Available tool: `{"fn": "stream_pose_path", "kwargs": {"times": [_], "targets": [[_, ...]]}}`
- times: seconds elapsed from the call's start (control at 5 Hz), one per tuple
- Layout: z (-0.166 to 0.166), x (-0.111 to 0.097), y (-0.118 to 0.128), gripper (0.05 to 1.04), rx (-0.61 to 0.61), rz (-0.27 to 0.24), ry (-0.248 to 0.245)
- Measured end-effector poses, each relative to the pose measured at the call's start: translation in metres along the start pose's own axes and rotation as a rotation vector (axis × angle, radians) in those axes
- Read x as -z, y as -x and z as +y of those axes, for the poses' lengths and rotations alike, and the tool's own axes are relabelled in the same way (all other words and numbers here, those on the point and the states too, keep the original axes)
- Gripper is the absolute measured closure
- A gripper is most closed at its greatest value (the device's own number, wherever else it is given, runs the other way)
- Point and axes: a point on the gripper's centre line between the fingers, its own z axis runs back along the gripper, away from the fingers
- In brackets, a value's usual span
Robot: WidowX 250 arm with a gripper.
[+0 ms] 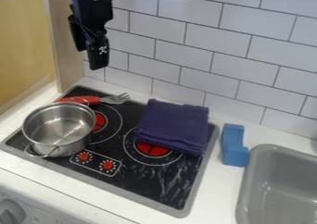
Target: Move the red fork to the bottom right of the stove
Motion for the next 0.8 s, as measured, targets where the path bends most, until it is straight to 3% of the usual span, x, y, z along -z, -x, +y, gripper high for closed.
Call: {"fn": "stream_pose_path", "kwargs": {"times": [0.2, 0.8], "targets": [[-0.009, 0.016, 0.008, 0.085, -0.002, 0.040, 0.048], [0.008, 0.033, -0.003, 0.085, -0.009, 0.072, 0.072]]}}
